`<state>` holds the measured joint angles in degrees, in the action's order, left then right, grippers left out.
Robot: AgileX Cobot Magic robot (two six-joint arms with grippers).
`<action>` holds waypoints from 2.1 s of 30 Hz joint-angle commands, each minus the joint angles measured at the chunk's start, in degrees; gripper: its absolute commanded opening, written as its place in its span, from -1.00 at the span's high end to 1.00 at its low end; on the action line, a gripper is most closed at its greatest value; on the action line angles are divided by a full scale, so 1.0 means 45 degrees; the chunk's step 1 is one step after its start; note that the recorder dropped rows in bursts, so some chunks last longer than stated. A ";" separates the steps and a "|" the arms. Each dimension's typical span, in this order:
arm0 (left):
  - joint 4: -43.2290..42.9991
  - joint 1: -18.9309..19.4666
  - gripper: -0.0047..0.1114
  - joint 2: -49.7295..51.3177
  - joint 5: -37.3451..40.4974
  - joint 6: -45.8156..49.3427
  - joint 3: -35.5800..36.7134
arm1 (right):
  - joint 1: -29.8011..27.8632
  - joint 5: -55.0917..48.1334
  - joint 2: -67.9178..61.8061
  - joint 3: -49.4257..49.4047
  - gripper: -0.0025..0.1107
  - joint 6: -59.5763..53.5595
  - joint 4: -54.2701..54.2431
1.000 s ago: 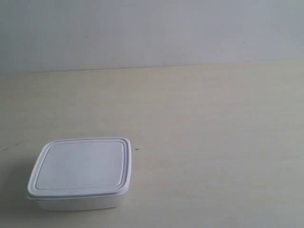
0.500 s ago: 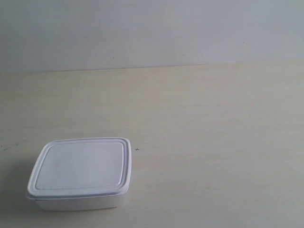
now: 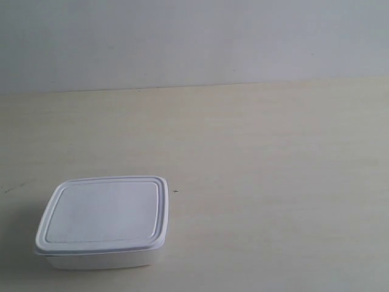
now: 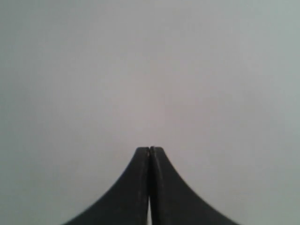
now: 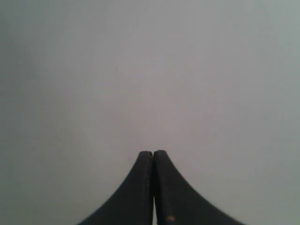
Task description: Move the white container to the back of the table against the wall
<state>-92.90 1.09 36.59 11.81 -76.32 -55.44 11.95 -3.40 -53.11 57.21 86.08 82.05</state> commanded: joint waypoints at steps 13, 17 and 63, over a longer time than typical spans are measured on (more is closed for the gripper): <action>1.3508 -0.2013 0.92 0.0222 0.2506 0.7311 0.3611 | 0.4514 0.0007 -0.3021 -0.1665 0.96 -0.1230 -0.1253; 1.7200 -0.2695 0.92 0.0492 0.4368 1.0393 0.3582 | 0.5374 -0.0130 -0.3088 -0.2429 0.96 -0.1240 -0.2107; 2.1448 -0.6492 0.92 1.0117 0.7287 1.5258 0.4169 | 1.0382 -0.3064 -0.9794 -0.1781 0.96 -2.3378 -2.4120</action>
<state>2.76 -27.91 80.71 46.02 -8.22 -36.86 58.57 -16.90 -96.20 48.11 -18.37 -26.32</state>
